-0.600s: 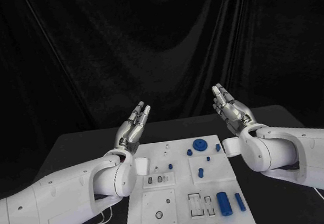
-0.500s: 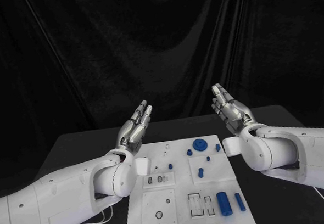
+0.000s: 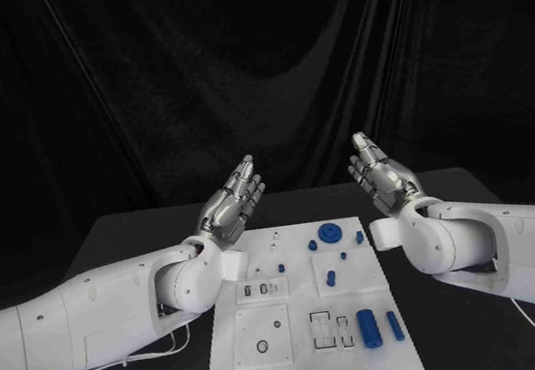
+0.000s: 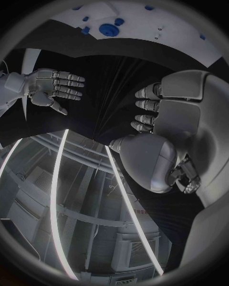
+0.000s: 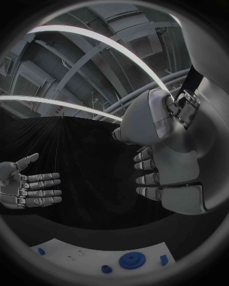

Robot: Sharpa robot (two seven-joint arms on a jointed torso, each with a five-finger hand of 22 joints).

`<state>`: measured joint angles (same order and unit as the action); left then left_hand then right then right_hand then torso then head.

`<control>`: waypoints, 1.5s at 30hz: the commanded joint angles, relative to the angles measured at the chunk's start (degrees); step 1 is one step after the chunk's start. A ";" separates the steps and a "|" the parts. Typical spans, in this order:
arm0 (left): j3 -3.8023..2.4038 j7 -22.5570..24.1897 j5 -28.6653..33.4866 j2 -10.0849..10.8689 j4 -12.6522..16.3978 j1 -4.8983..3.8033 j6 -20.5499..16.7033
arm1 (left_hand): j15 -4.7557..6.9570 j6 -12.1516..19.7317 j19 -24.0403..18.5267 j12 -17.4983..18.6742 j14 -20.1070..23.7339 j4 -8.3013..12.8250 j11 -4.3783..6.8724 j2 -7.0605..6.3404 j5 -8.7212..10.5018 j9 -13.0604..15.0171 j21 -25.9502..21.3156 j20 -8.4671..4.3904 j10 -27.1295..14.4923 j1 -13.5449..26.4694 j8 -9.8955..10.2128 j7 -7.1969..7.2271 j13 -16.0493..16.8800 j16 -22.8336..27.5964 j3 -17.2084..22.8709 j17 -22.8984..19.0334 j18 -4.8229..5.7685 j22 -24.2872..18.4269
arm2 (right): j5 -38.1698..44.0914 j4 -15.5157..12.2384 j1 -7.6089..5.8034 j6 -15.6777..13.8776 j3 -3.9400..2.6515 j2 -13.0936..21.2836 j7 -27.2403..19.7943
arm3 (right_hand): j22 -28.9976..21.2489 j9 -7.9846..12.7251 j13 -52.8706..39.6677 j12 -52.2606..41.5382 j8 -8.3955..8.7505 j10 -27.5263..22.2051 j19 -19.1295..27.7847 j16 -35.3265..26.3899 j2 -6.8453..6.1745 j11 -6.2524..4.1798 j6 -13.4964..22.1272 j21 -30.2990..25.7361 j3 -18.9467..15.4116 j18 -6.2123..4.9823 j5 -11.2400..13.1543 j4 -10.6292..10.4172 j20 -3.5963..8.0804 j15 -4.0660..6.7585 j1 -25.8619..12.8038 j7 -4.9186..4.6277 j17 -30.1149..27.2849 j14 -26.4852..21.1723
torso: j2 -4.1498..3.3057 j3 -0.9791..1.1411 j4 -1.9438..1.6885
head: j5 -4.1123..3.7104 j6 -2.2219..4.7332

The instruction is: Assemble the parts on the task board

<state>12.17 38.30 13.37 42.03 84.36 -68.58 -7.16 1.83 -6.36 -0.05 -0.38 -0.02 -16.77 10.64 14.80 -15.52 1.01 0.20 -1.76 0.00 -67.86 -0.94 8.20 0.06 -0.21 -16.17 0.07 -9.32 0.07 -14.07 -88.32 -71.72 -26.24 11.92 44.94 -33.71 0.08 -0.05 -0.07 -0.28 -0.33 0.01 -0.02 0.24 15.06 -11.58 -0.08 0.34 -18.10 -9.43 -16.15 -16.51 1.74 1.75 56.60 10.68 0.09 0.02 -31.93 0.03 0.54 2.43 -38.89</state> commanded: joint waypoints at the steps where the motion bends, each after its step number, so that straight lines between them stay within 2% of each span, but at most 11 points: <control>1: -0.04 11.70 -0.07 0.00 -0.60 0.12 2.20 | 7.43 0.14 0.05 0.38 0.02 0.09 -0.04 0.65 -0.41 -0.02 -0.20 -0.70 0.00 -0.39 -0.02 -0.29 -0.06 0.21 -0.12 -0.07 -0.67 -0.07 | 0.67 0.67 -0.10 6.91 -0.04 0.42 -0.85 | -0.08 0.05 0.07 0.28 0.33 -0.01 0.02 -0.24 -0.13 1.21 0.08 -0.34 -0.27 -0.90 0.15 -0.06 1.68 9.24 0.98 -0.79 -0.09 -0.02 | 0.08 -0.02 -0.12 | -0.11 -1.41; 7: -0.04 11.74 -4.51 0.16 -1.06 0.26 -1.70 | 4.70 -0.25 0.05 0.38 0.02 -0.06 -2.35 1.84 1.29 0.02 -0.20 3.33 0.00 0.63 -0.07 -2.58 -0.06 0.21 0.68 -0.07 -0.85 -0.07 | 8.75 2.09 -0.10 11.02 -0.04 0.47 -0.45 | -0.08 0.05 0.07 0.28 0.33 -0.01 0.02 -0.24 0.00 3.35 0.08 -0.34 -0.27 -0.78 0.39 -0.15 -0.53 7.60 1.30 -2.16 -0.09 -0.02 | -0.03 0.01 -0.02 | 0.47 -2.44; 14: -0.04 13.57 -11.49 0.94 -2.07 0.29 -3.66 | 4.96 -0.60 0.05 0.38 0.02 0.06 -3.26 1.70 0.82 0.07 -0.20 1.70 0.00 0.33 -0.12 -3.39 -0.06 0.21 1.03 -0.07 -1.03 -0.07 | 19.04 4.11 -0.28 12.75 -0.04 0.58 0.00 | -0.08 -0.20 0.07 0.28 0.06 -0.01 0.02 -0.24 -0.34 5.69 -0.80 -0.34 0.16 -0.91 -0.44 -0.01 -2.50 4.42 3.43 -5.15 -0.09 -0.02 | -0.04 -0.02 0.04 | 1.79 -5.23; 17: -0.04 14.53 -15.97 1.67 -2.38 0.28 -5.16 | 4.91 -0.96 0.05 0.38 0.02 0.11 -3.70 1.51 0.30 0.11 -0.20 1.94 0.00 -0.27 -0.16 -3.81 -0.06 0.21 1.14 -0.07 -0.98 -0.07 | 25.25 5.32 -0.76 13.38 -0.04 1.03 1.19 | -0.08 -0.59 0.07 0.28 -0.36 -0.01 0.02 -0.24 -2.18 8.94 -2.61 -0.34 0.29 -0.86 -2.19 -0.12 -13.18 -4.58 6.99 -9.05 -0.09 -0.02 | -0.01 -0.03 0.04 | 2.43 -6.18; 20: -0.04 15.56 -20.16 2.47 -2.62 0.26 -6.46 | 4.21 -1.97 0.05 0.38 0.02 0.11 -4.58 0.95 -2.35 0.21 -0.20 4.86 0.00 -2.86 -0.25 -4.66 -0.06 0.21 1.46 -0.07 -0.84 -0.07 | 32.20 6.24 -1.78 13.47 -0.04 1.70 2.71 | 0.28 -1.09 0.07 0.28 -0.96 -0.01 -0.72 -0.24 -3.77 11.92 -6.14 0.18 0.59 -0.88 -3.35 0.12 -17.77 -9.39 10.19 -12.11 -0.09 -0.02 | -0.07 -0.03 0.04 | 2.30 -7.10; 24: -0.04 17.03 -24.51 3.49 -2.68 0.18 -7.98 | 3.49 -3.89 0.05 0.38 0.02 0.14 -5.44 0.50 -5.18 0.41 -0.20 5.73 0.00 -5.12 -0.47 -5.48 -0.06 0.21 1.72 -0.07 -0.80 -0.07 | 41.66 6.55 -4.00 13.05 -0.04 2.90 5.20 | 1.98 -1.40 -0.10 0.09 -1.22 0.47 -6.94 0.53 -5.34 14.53 -8.73 3.33 1.32 -0.25 -4.54 0.70 -18.75 -13.09 14.06 -12.94 0.58 2.40 | -0.11 -0.03 0.00 | 2.17 -8.84; 26: -0.05 17.86 -26.53 4.11 -2.56 0.09 -8.72 | 2.98 -4.84 0.05 0.38 0.02 0.10 -5.60 0.28 -5.48 0.50 -0.20 6.18 0.00 -5.82 -0.57 -5.65 -0.06 0.21 1.70 -0.07 -0.80 -0.07 | 48.02 6.35 -5.55 12.44 -0.04 3.73 7.20 | 3.50 -1.56 -0.78 -0.82 -1.35 3.38 -15.39 2.81 -6.18 18.60 -10.19 6.78 1.92 1.78 -5.61 1.93 -18.72 -14.88 17.37 -11.79 1.99 10.34 | -0.10 -0.03 -0.04 | 2.64 -9.79; 30: -0.05 18.81 -29.33 6.07 -1.27 -0.14 -9.93 | 1.83 -7.07 0.05 0.38 0.02 0.07 -6.48 -0.06 -6.37 0.69 -0.20 6.73 0.01 -7.13 -0.75 -6.49 -0.06 0.21 1.64 -0.07 -0.86 -0.07 | 60.32 5.65 -8.42 12.24 -0.04 4.83 11.69 | 6.05 -2.29 -2.00 -2.86 -2.39 12.90 -41.65 10.97 -7.78 19.80 -17.29 14.66 1.06 0.85 3.34 1.59 -18.04 -13.77 18.96 -15.02 5.86 43.47 | -0.39 -0.16 -0.13 | 3.92 -10.15; 34: -0.06 19.29 -30.74 9.79 1.58 -0.31 -10.43 | 1.02 -8.23 0.05 0.35 0.02 0.07 -6.65 -0.30 -7.60 0.76 -0.20 7.17 0.10 -8.17 -0.81 -6.69 -0.03 0.21 1.70 -0.07 -0.88 -0.07 | 80.94 4.93 -11.25 13.82 -0.04 4.70 18.24 | 5.48 -2.81 -2.13 -3.03 -3.23 18.28 -53.20 12.21 -9.78 19.40 -23.51 15.54 2.68 -1.14 6.76 2.41 -16.38 -10.23 21.44 -16.10 6.22 55.85 | -1.74 -0.35 -0.32 | 4.73 -10.90; 38: -0.06 19.58 -31.16 11.87 3.27 -0.43 -10.38 | 0.73 -5.47 0.05 0.38 0.02 0.02 -5.16 -0.04 -8.16 0.44 -0.20 8.28 0.00 -8.95 -0.47 -5.38 -0.06 0.21 1.83 -0.07 -0.81 -0.07 | 96.79 3.77 -12.33 14.69 -0.04 4.56 22.34 | 3.95 -2.99 -2.44 -2.74 -3.22 24.74 -61.71 10.83 -13.59 18.90 -28.20 13.89 12.86 -1.13 8.08 2.88 -13.63 -7.51 24.92 -13.58 6.40 63.84 | -4.04 -0.57 -1.21 | 3.38 -9.99; 45: -0.06 19.77 -31.40 13.60 5.38 -0.70 -9.65 | 0.29 -2.59 0.05 0.38 0.02 0.01 -3.27 0.27 -8.74 0.21 -0.20 9.74 0.00 -9.38 -0.23 -3.45 -0.06 0.21 1.79 -0.07 -0.75 -0.07 | 111.06 1.46 -12.93 16.28 -0.04 4.83 27.33 | 5.75 -4.18 -3.82 -5.74 -4.64 46.92 -77.46 14.66 -13.86 16.63 -42.01 17.92 15.17 -1.12 6.74 6.64 -7.39 -1.93 27.27 -11.91 10.44 81.47 | -7.04 -0.38 -1.73 | 2.52 -8.73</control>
<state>12.20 38.72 -16.69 55.62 89.24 -68.98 -16.62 1.83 -9.30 -0.03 -0.38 -0.03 -16.67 7.11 15.13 -24.01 1.27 0.20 7.49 0.04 -76.78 -1.43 4.80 0.10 -0.21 -14.66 0.06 -9.31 0.09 83.14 -86.54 -84.48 -11.77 11.93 49.68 -12.14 5.70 -4.18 -3.92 -5.83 -4.74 45.81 -76.50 14.72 0.99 5.17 -41.26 17.97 -3.02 -9.87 -9.30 -10.23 -5.98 -0.49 83.35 -1.34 10.21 80.40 -37.19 -0.43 -0.90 5.09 -47.89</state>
